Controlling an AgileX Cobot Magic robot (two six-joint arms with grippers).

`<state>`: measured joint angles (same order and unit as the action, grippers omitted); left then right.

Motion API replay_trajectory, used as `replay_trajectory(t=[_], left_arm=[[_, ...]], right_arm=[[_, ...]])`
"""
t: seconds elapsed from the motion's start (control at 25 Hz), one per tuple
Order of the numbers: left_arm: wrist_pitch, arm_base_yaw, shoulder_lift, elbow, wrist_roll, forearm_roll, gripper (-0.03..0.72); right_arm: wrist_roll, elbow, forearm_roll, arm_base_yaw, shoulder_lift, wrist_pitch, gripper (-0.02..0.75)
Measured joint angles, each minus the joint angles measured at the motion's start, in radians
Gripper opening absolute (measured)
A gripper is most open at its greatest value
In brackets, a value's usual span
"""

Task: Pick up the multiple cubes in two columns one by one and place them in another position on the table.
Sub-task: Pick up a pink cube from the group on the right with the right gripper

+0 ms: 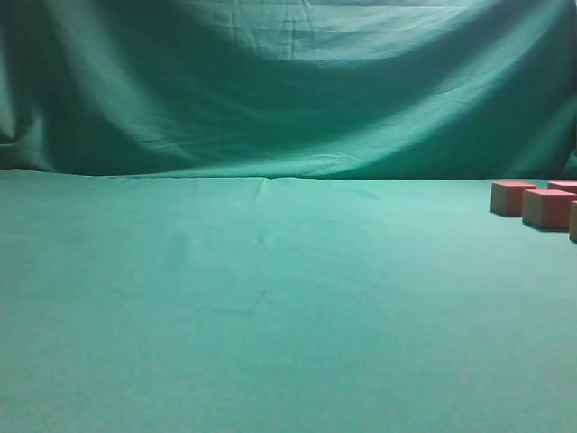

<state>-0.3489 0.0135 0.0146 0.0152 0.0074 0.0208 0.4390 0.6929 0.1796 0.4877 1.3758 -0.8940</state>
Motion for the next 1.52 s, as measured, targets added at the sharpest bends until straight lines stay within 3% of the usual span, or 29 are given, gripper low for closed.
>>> replay_trajectory(t=[0.76, 1.04, 1.32, 1.52], left_arm=[[0.0, 0.0, 0.0, 0.0, 0.0, 0.0, 0.0], [0.0, 0.0, 0.0, 0.0, 0.0, 0.0, 0.0], [0.0, 0.0, 0.0, 0.0, 0.0, 0.0, 0.0], [0.0, 0.0, 0.0, 0.0, 0.0, 0.0, 0.0]], right_arm=[[-0.004, 0.002, 0.034, 0.0, 0.166, 0.107, 0.554], [-0.004, 0.011, 0.064, 0.0, 0.193, 0.067, 0.274], [-0.01, 0.024, 0.055, 0.0, 0.187, 0.024, 0.276], [-0.206, 0.177, -0.076, 0.037, 0.116, -0.109, 0.276]])
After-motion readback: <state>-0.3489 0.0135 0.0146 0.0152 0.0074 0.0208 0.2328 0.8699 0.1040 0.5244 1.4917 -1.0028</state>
